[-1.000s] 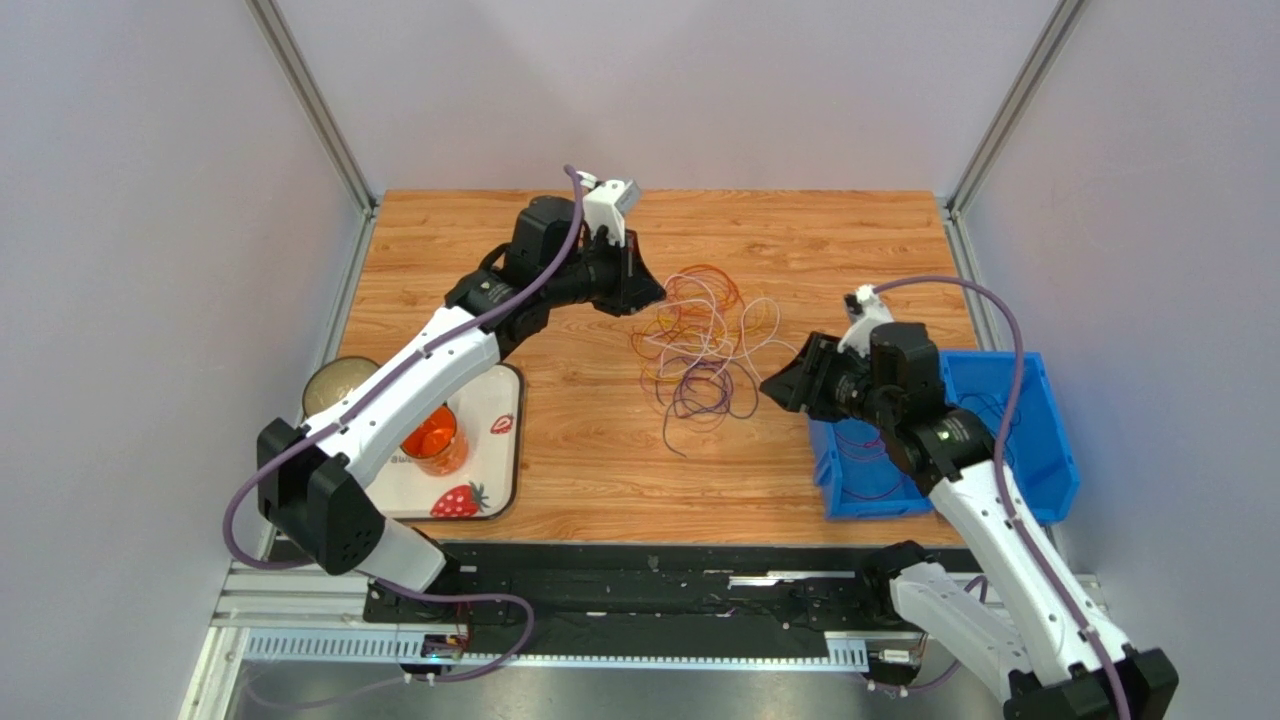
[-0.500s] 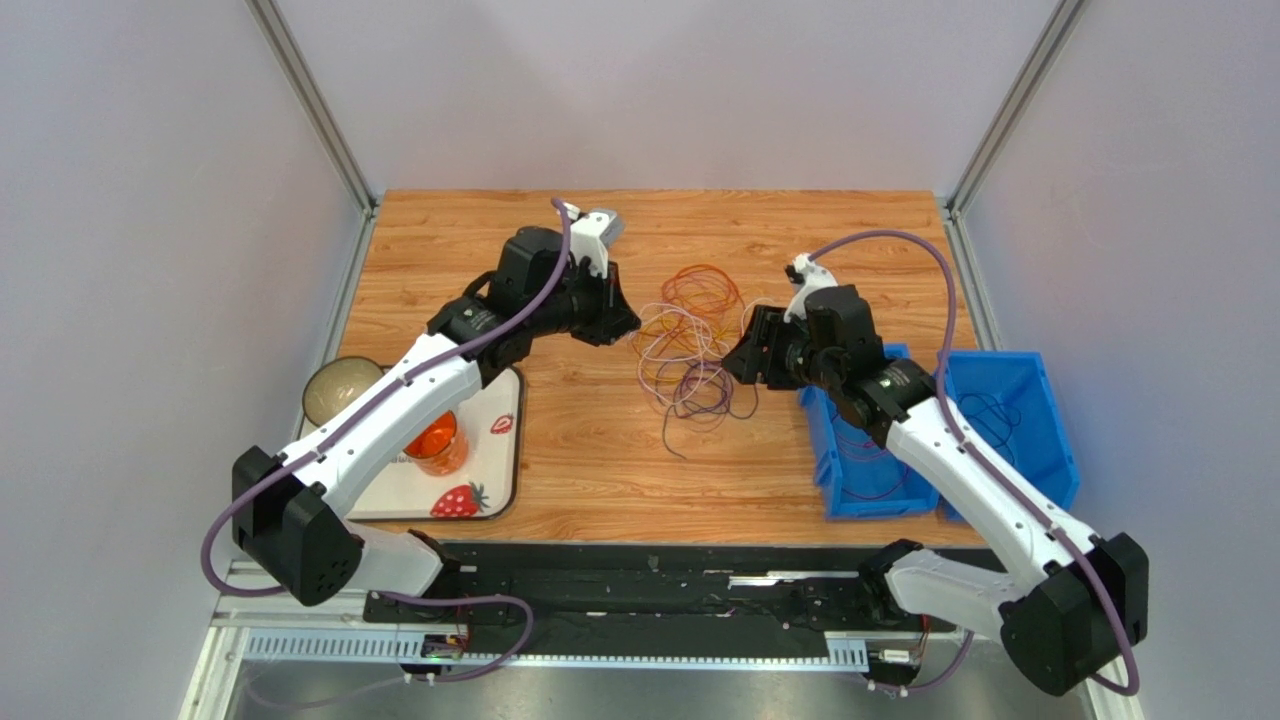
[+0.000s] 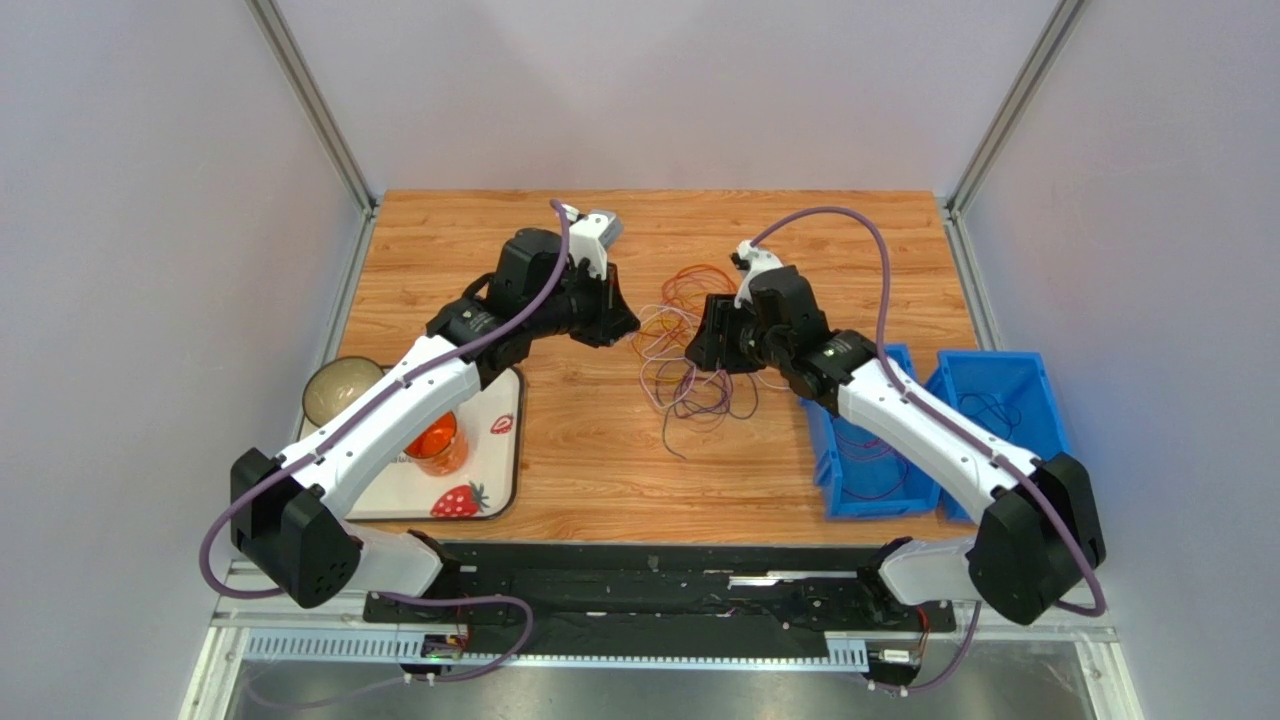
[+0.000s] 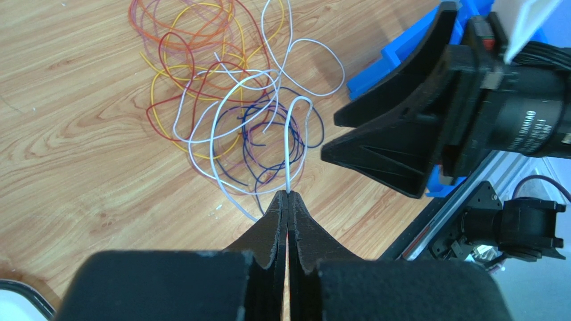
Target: Untangle the cables
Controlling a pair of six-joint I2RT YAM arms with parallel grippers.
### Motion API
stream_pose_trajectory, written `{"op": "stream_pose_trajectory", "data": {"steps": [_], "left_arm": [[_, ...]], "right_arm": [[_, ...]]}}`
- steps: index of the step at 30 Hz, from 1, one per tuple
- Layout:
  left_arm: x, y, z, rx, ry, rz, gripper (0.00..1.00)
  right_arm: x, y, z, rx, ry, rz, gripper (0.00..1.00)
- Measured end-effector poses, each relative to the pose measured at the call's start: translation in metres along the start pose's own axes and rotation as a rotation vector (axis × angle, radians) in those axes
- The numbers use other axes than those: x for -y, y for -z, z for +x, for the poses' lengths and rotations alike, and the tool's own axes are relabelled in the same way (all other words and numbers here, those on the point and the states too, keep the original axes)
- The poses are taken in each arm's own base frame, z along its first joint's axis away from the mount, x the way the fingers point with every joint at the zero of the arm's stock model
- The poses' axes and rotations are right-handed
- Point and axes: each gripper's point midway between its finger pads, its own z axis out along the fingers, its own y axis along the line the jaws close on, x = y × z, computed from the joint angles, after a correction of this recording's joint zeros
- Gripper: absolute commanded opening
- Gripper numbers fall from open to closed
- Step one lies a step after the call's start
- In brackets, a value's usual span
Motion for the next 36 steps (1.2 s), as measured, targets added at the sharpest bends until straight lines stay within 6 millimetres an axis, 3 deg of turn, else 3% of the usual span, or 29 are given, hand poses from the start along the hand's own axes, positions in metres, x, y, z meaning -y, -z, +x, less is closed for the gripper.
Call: {"op": "stream_pose_trajectory", "data": {"steps": [6, 9, 15, 17, 22, 23, 24, 25, 27, 29, 31, 33, 35, 36], "left_arm": [[0.000, 0.000, 0.000, 0.001, 0.000, 0.000, 0.00], [0.000, 0.001, 0.000, 0.002, 0.000, 0.000, 0.00], [0.000, 0.001, -0.001, 0.006, -0.001, 0.002, 0.00], [0.001, 0.001, -0.001, 0.007, -0.002, 0.002, 0.00], [0.000, 0.001, -0.001, 0.008, -0.001, 0.001, 0.00], [0.000, 0.001, -0.001, 0.008, -0.001, 0.000, 0.06], [0.000, 0.001, -0.001, 0.009, -0.001, -0.003, 0.22], [-0.001, 0.002, -0.002, 0.013, -0.003, -0.007, 0.62], [-0.005, 0.003, 0.000, 0.015, -0.013, -0.022, 0.87], [-0.010, 0.004, 0.005, 0.009, -0.009, -0.044, 0.92], [-0.014, 0.003, 0.009, 0.001, -0.005, -0.061, 0.93], [-0.018, 0.002, 0.015, -0.011, 0.002, -0.070, 0.93], [-0.023, 0.003, 0.023, -0.021, 0.010, -0.088, 0.93], [-0.025, 0.005, 0.025, -0.023, 0.013, -0.099, 0.93]], "right_arm": [[0.007, -0.023, 0.007, -0.032, 0.001, 0.034, 0.47], [0.008, -0.031, 0.009, -0.041, 0.005, 0.041, 0.38], [0.006, -0.040, 0.010, -0.043, 0.020, 0.041, 0.15], [0.003, -0.041, 0.007, -0.031, 0.025, 0.034, 0.01], [0.001, -0.041, 0.001, -0.007, 0.031, 0.024, 0.00], [0.000, -0.039, 0.000, -0.004, 0.031, 0.024, 0.00], [-0.001, -0.035, 0.000, -0.003, 0.030, 0.025, 0.00], [-0.002, -0.029, -0.002, 0.000, 0.029, 0.024, 0.00], [-0.009, -0.010, -0.014, 0.018, 0.031, 0.016, 0.00], [-0.028, 0.020, -0.049, 0.093, 0.037, -0.016, 0.00], [-0.056, 0.063, -0.101, 0.233, 0.054, -0.071, 0.00], [-0.085, 0.118, -0.154, 0.398, 0.071, -0.135, 0.00], [-0.113, 0.189, -0.206, 0.584, 0.092, -0.205, 0.00], [-0.121, 0.216, -0.220, 0.652, 0.099, -0.229, 0.00]]}}
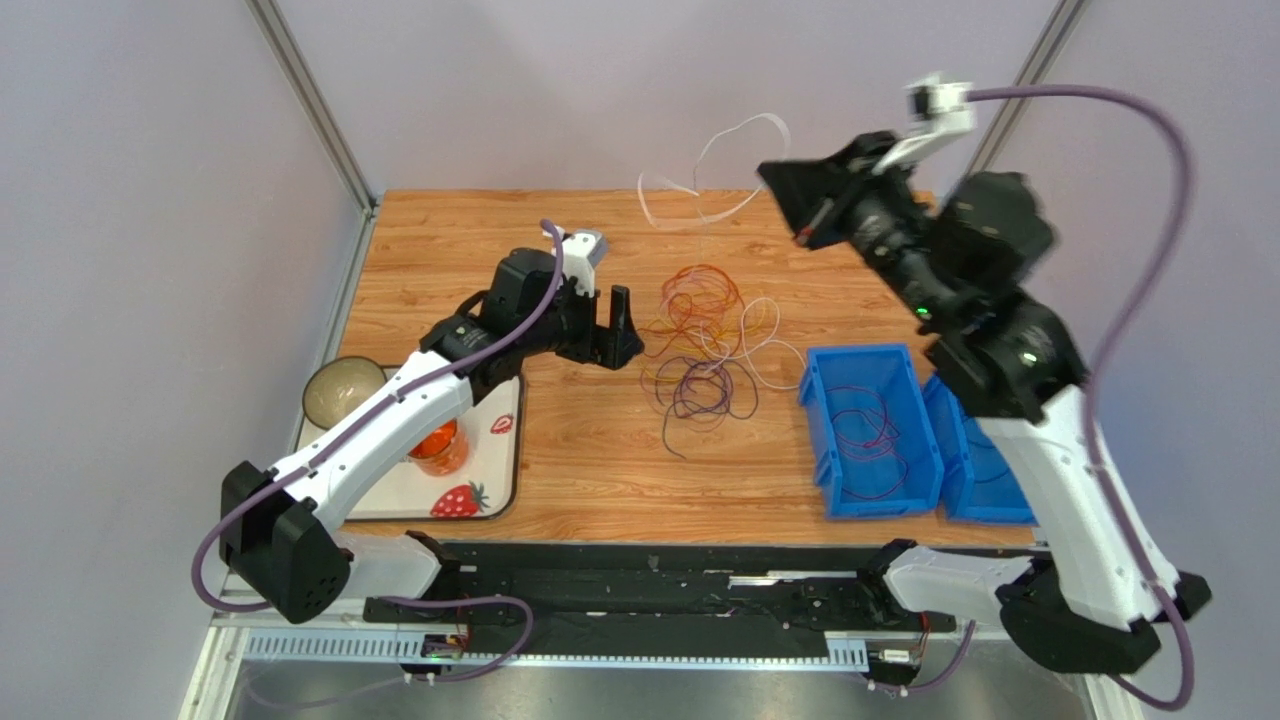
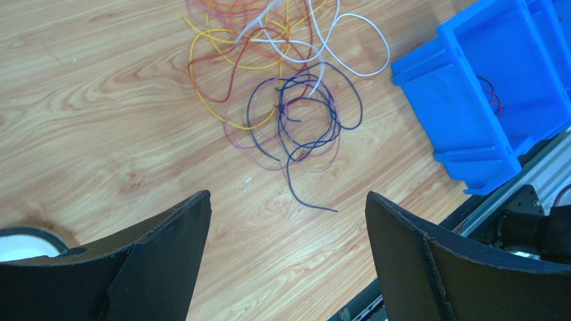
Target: Untangle the cables
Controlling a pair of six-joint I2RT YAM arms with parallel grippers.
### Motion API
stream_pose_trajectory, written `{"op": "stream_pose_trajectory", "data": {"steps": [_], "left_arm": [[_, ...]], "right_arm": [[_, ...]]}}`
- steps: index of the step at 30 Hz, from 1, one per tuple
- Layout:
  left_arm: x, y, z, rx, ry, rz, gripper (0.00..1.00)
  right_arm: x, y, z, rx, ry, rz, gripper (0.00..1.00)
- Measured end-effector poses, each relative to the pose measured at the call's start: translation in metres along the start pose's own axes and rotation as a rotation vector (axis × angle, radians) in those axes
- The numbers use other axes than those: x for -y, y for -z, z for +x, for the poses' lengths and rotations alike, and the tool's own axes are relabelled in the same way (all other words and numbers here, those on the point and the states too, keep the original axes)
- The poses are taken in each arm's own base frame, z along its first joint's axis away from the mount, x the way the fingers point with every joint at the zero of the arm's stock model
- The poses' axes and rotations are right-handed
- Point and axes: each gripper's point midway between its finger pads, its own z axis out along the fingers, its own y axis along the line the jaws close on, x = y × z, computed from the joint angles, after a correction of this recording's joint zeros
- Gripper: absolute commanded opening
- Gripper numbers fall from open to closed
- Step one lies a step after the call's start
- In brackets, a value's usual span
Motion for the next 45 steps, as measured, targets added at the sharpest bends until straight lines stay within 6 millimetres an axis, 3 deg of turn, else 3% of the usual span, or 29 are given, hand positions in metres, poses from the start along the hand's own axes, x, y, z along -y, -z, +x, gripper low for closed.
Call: {"op": "stream_pose_trajectory", "data": {"steps": [2, 6, 8, 15, 20, 23, 28, 37, 41, 45], "left_arm": [[-0.004, 0.007, 0.003, -0.002, 0.002, -0.028, 0.93], [-0.009, 0.022, 0.002, 0.008, 0.000, -0.068, 0.91], [-0.011, 0.029, 0.004, 0.011, -0.001, -0.081, 0.91], [-0.022, 0.068, 0.031, 0.027, -0.011, -0.125, 0.90], [-0.025, 0.078, 0.051, 0.041, -0.006, -0.115, 0.86], [-0.012, 0.066, 0.058, 0.062, 0.007, -0.017, 0.86], [0.015, 0.034, 0.052, 0.111, -0.029, 0.118, 0.84], [0.058, -0.046, 0.029, 0.157, -0.187, 0.213, 0.84], [0.077, -0.070, 0.010, 0.198, -0.235, 0.238, 0.82], [0.083, -0.093, -0.003, 0.225, -0.247, 0.221, 0.79]], "right_arm": [[-0.019, 0.031, -0.056, 0.138, 0.019, -0.042, 0.00], [-0.029, 0.070, -0.101, 0.261, 0.052, -0.050, 0.00], [-0.026, 0.074, -0.107, 0.276, 0.071, -0.026, 0.00], [0.001, 0.062, -0.090, 0.187, 0.156, 0.103, 0.00], [-0.004, 0.072, -0.112, 0.222, 0.189, 0.112, 0.00], [-0.013, 0.089, -0.130, 0.277, 0.182, 0.085, 0.00], [-0.014, 0.105, -0.127, 0.286, 0.170, 0.066, 0.00], [-0.003, 0.083, -0.093, 0.184, 0.167, 0.084, 0.00], [-0.001, 0.080, -0.088, 0.171, 0.169, 0.088, 0.00], [-0.001, 0.084, -0.089, 0.177, 0.169, 0.087, 0.00]]}}
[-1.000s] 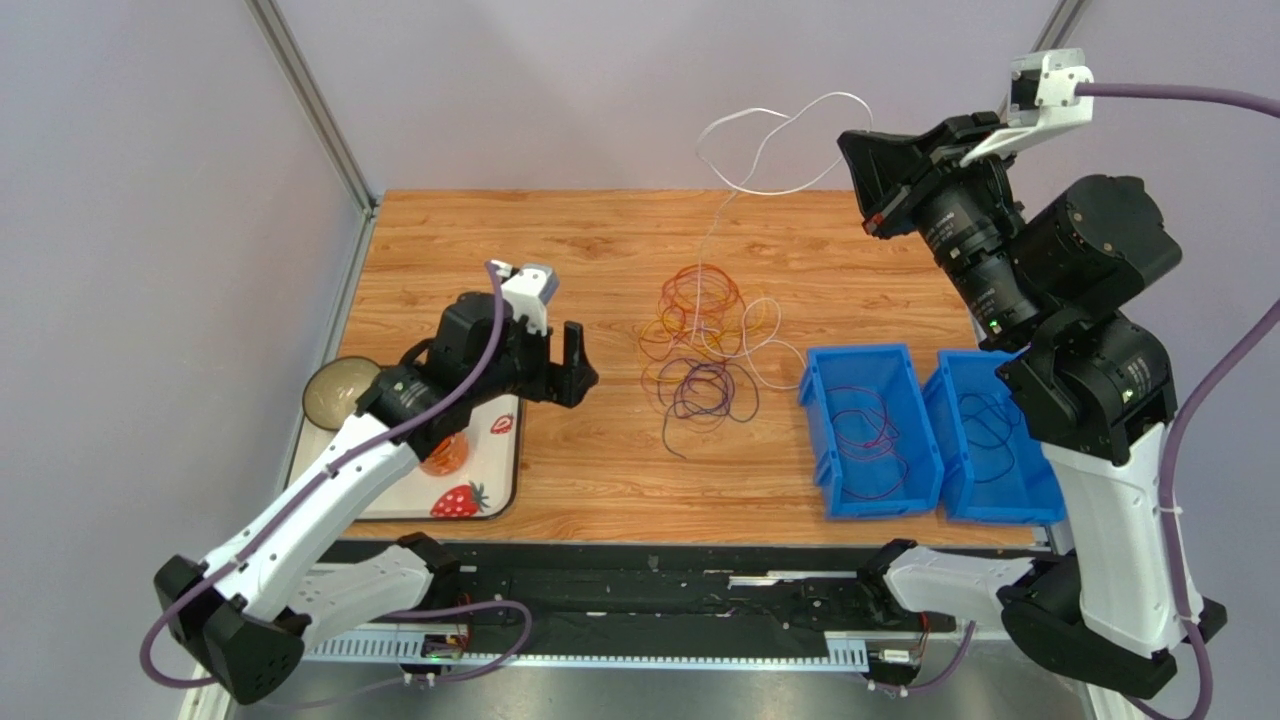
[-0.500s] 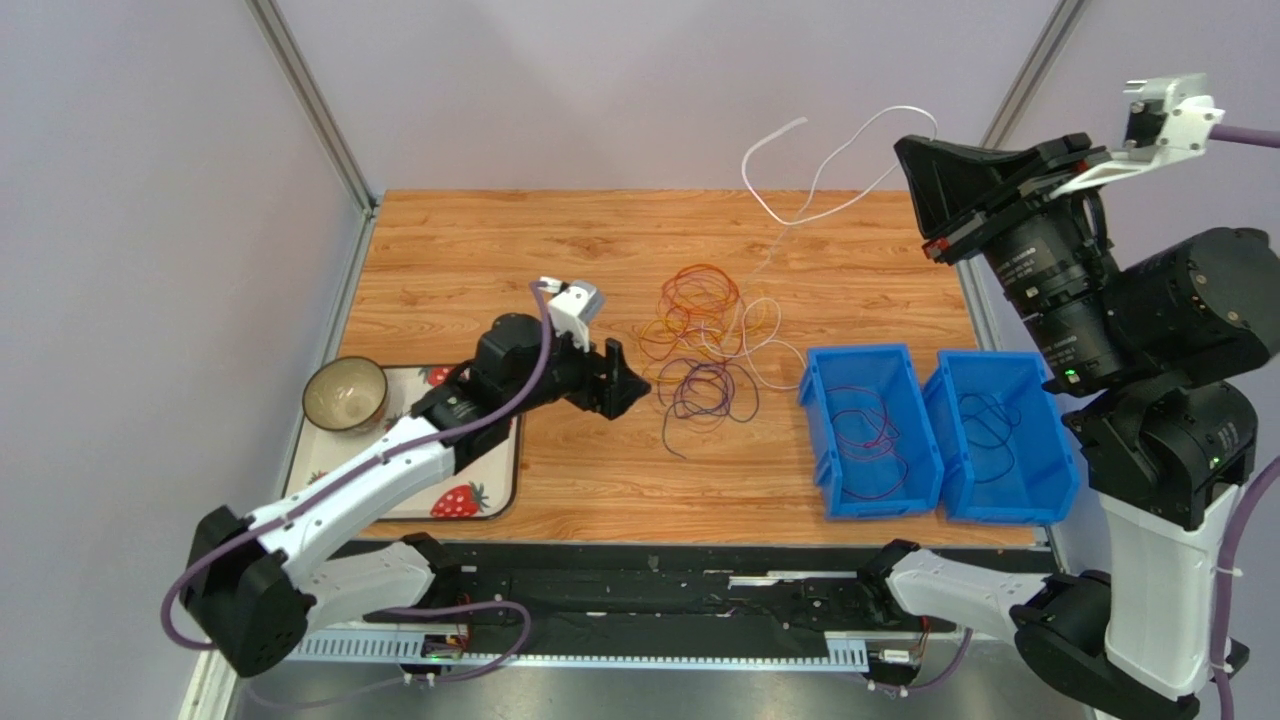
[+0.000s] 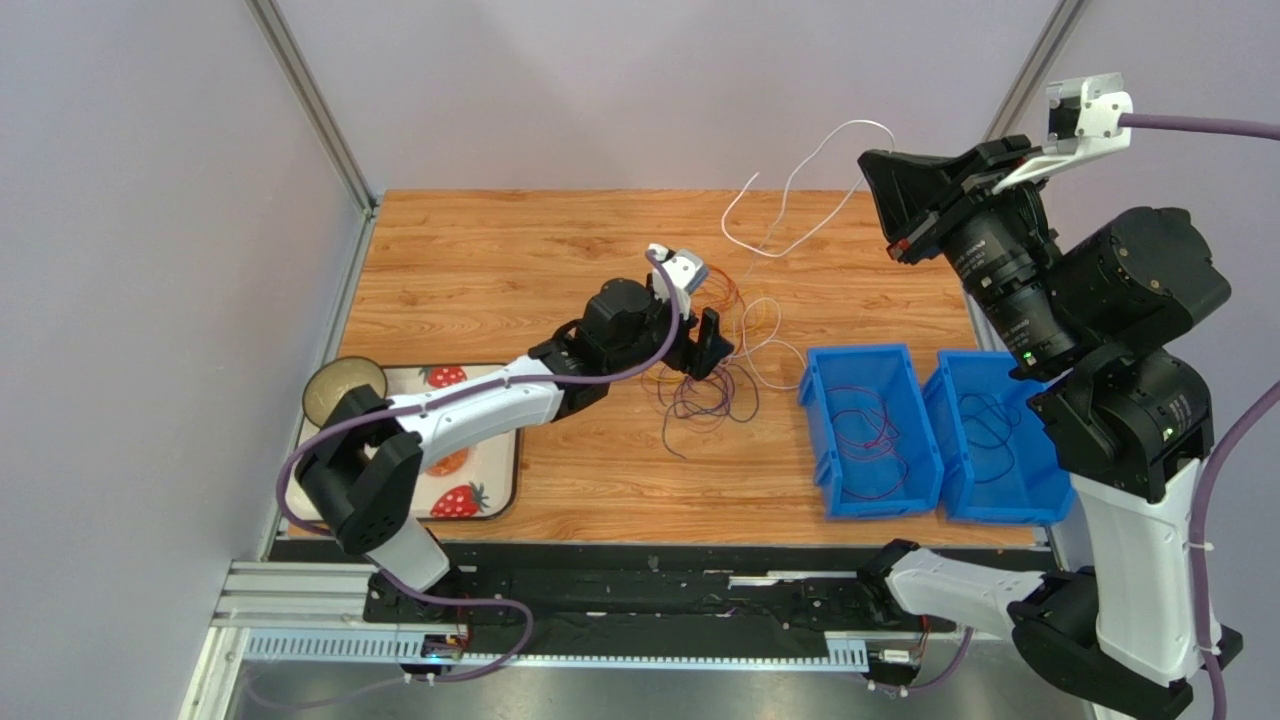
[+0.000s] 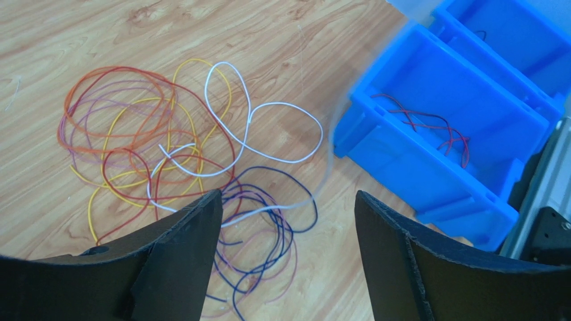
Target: Untangle the cables
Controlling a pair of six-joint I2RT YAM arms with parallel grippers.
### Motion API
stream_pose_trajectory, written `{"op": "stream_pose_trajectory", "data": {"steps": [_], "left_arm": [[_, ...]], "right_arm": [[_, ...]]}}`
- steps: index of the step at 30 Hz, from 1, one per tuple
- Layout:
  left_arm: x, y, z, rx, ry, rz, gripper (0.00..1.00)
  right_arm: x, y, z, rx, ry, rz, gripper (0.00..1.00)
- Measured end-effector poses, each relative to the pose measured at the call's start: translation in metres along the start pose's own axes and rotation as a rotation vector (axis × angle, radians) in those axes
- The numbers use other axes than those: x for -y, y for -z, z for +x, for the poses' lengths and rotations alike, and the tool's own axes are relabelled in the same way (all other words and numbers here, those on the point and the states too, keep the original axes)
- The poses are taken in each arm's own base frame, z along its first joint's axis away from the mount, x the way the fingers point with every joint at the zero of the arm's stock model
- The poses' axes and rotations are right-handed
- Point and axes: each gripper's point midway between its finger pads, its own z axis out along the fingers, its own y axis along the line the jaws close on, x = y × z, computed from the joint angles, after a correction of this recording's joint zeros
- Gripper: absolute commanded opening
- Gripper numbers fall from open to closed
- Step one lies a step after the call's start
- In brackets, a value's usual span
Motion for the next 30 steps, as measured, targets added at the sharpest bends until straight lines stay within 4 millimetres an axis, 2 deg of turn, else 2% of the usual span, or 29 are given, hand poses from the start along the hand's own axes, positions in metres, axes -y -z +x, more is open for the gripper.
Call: {"op": "stream_pose_trajectory", "data": {"steps": [3, 7, 8, 10, 11, 12, 18, 22, 24, 27, 30], "left_arm": [[-0.004, -0.018, 0.003, -0.005, 0.000, -0.016, 0.76], [-0.005, -0.044, 0.006, -0.021, 0.009, -0.004, 0.67], [-0.004, -0.050, 0.007, -0.023, 0.011, 0.002, 0.53], [-0.003, -0.057, 0.009, -0.028, 0.016, 0.006, 0.37], [-0.002, -0.060, 0.010, -0.030, 0.022, 0.008, 0.23], [0.001, -0.061, 0.011, -0.032, 0.025, 0.013, 0.00], [0.006, -0.062, 0.007, -0.050, 0.034, 0.000, 0.00], [0.005, -0.059, -0.013, -0.050, 0.028, -0.037, 0.00], [0.005, -0.052, -0.025, -0.059, 0.024, -0.055, 0.00], [0.010, -0.032, -0.057, -0.044, 0.016, -0.069, 0.00], [0.023, -0.008, -0.109, 0.029, 0.002, -0.050, 0.00]], "right_arm": [[0.000, 0.004, -0.004, 0.010, 0.000, -0.001, 0.00], [0.001, 0.009, -0.007, 0.022, 0.006, -0.002, 0.00], [0.001, 0.010, -0.008, 0.024, 0.008, -0.002, 0.00], [0.002, 0.010, -0.008, 0.025, 0.015, 0.004, 0.00], [0.003, 0.011, -0.008, 0.025, 0.019, 0.005, 0.00], [0.004, 0.011, -0.007, 0.023, 0.022, 0.008, 0.00], [0.009, 0.012, -0.001, 0.012, 0.037, 0.027, 0.00], [0.013, 0.008, 0.007, -0.005, 0.041, 0.047, 0.00], [0.017, 0.005, 0.014, -0.019, 0.044, 0.069, 0.00], [0.025, 0.002, 0.023, -0.037, 0.045, 0.110, 0.00], [0.032, -0.002, 0.033, -0.058, 0.046, 0.146, 0.00]]}}
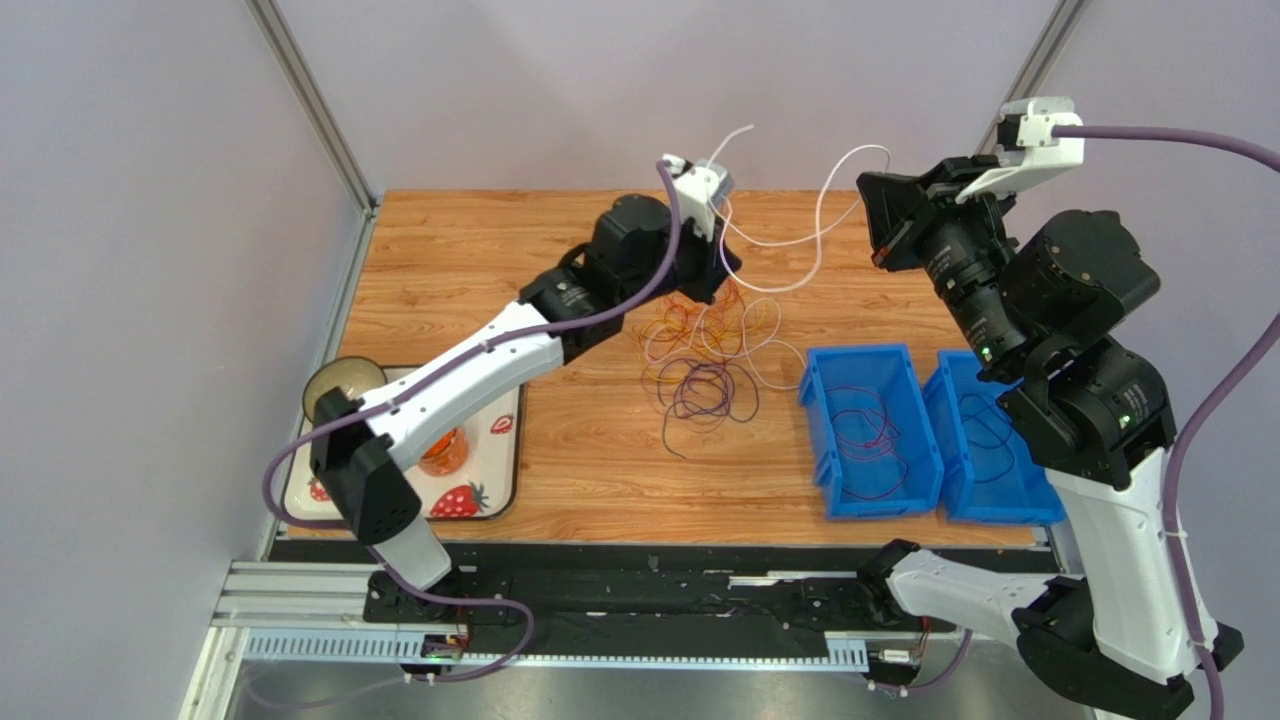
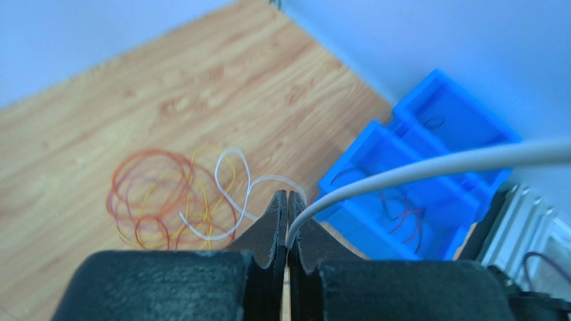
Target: Untangle the cables
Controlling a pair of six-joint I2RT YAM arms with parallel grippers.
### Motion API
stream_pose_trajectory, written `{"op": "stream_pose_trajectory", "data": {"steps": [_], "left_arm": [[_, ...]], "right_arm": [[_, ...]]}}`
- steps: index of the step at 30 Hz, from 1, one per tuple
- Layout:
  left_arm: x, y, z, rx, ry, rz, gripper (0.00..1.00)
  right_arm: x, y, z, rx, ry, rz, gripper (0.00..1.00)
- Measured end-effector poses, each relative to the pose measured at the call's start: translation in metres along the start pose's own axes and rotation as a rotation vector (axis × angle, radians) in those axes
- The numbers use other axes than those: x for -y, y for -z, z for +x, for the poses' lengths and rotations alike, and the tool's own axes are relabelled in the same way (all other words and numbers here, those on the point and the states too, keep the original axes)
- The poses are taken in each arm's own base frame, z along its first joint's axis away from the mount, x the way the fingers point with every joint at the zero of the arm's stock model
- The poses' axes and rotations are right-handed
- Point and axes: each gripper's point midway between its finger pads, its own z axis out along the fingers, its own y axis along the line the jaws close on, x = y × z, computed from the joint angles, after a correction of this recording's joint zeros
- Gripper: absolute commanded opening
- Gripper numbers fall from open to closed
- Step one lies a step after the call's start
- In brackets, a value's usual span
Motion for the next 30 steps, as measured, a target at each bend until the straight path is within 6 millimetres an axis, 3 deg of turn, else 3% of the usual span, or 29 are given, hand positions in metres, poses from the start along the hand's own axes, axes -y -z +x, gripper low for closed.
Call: {"op": "stream_pose_trajectory", "data": {"steps": [6, 9, 11, 18, 24, 30], "left_arm": [[0.033, 0.059, -0.101, 0.192, -0.043, 0.062, 0.00], [0.049, 0.082, -0.134, 0.263, -0.056, 0.099, 0.00], [0.056, 0.091, -0.143, 0.283, -0.058, 0.125, 0.00], [0.081, 0.084, -0.126, 0.225, -0.059, 0.239, 0.00], [0.127, 0.059, -0.094, 0.129, -0.066, 0.427, 0.00], [0.169, 0.032, -0.058, 0.037, -0.029, 0.610, 0.00]], "right_arm": [[0.005, -0.003, 0.013, -0.025, -0.016, 0.028, 0.00], [0.008, 0.000, 0.019, -0.033, -0.023, 0.037, 0.00], [0.011, 0.003, 0.024, -0.041, -0.028, 0.045, 0.00], [0.031, 0.013, 0.054, -0.090, -0.030, 0.134, 0.00], [0.051, 0.028, 0.083, -0.150, -0.051, 0.225, 0.00], [0.082, 0.056, 0.101, -0.184, -0.068, 0.370, 0.00]]}}
